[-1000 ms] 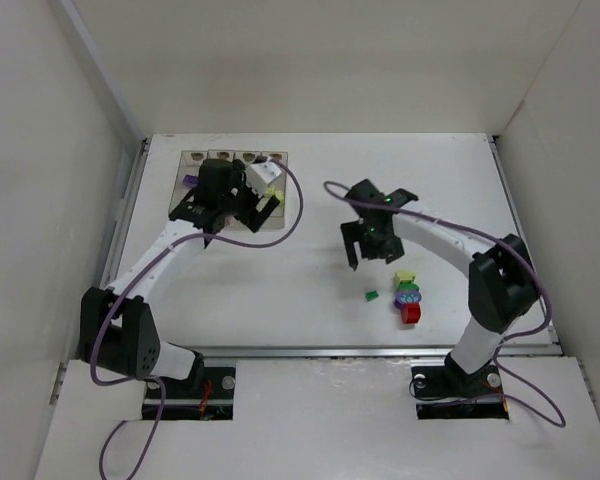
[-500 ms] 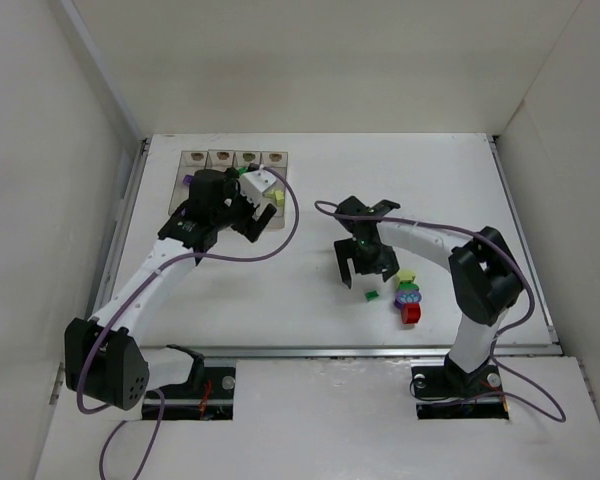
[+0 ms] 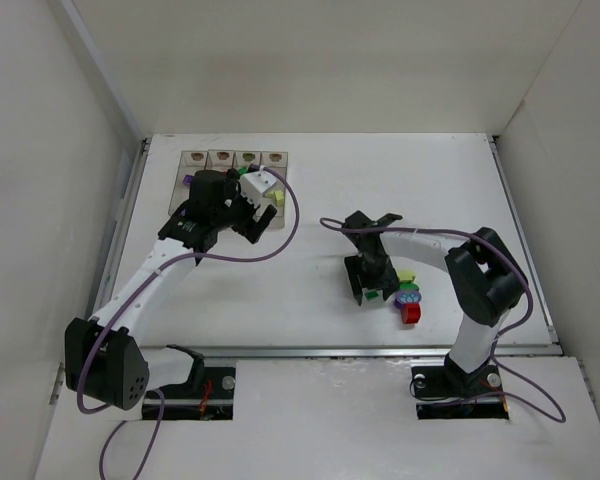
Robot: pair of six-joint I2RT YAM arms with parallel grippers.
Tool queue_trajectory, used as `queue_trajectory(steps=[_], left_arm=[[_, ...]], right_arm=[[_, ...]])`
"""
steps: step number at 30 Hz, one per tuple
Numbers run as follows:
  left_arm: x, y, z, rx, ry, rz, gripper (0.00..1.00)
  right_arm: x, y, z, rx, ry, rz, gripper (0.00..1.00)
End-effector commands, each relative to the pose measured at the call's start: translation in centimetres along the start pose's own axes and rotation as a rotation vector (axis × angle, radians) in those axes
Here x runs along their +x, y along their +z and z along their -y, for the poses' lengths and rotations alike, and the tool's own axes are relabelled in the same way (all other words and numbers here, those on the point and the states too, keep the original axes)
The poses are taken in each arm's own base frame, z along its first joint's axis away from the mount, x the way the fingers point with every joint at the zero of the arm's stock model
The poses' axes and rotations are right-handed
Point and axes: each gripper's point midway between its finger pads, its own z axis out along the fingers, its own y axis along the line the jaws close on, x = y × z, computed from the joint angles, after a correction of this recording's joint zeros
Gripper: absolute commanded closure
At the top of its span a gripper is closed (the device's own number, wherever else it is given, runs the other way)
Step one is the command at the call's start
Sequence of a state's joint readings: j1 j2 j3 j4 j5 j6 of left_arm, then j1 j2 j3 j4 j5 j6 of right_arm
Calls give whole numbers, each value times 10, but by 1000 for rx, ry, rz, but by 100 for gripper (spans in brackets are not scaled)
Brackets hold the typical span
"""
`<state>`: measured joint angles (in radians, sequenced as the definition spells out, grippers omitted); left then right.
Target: Sort the legos into containers by color
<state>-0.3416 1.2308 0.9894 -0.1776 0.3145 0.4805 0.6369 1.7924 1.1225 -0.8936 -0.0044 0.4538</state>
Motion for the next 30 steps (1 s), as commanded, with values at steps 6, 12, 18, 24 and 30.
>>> queue_trajectory(steps=[6, 12, 18, 24, 30], left_arm=[[-17, -10, -1, -1, 7, 48, 16], [-15, -10, 0, 3, 5, 40, 16], [-16, -11, -1, 3, 27, 39, 16], [-18, -16, 22, 142, 116, 62, 16], [-47, -54, 48, 236, 444, 274, 4]], right_arm=[[-22, 4, -7, -41, -18, 93, 32], [-35, 2, -2, 2, -35, 122, 43], [-39, -3, -8, -28, -56, 140, 77], [-63, -45, -21, -79, -77, 231, 85], [-124, -193, -89, -430, -143, 510, 86]])
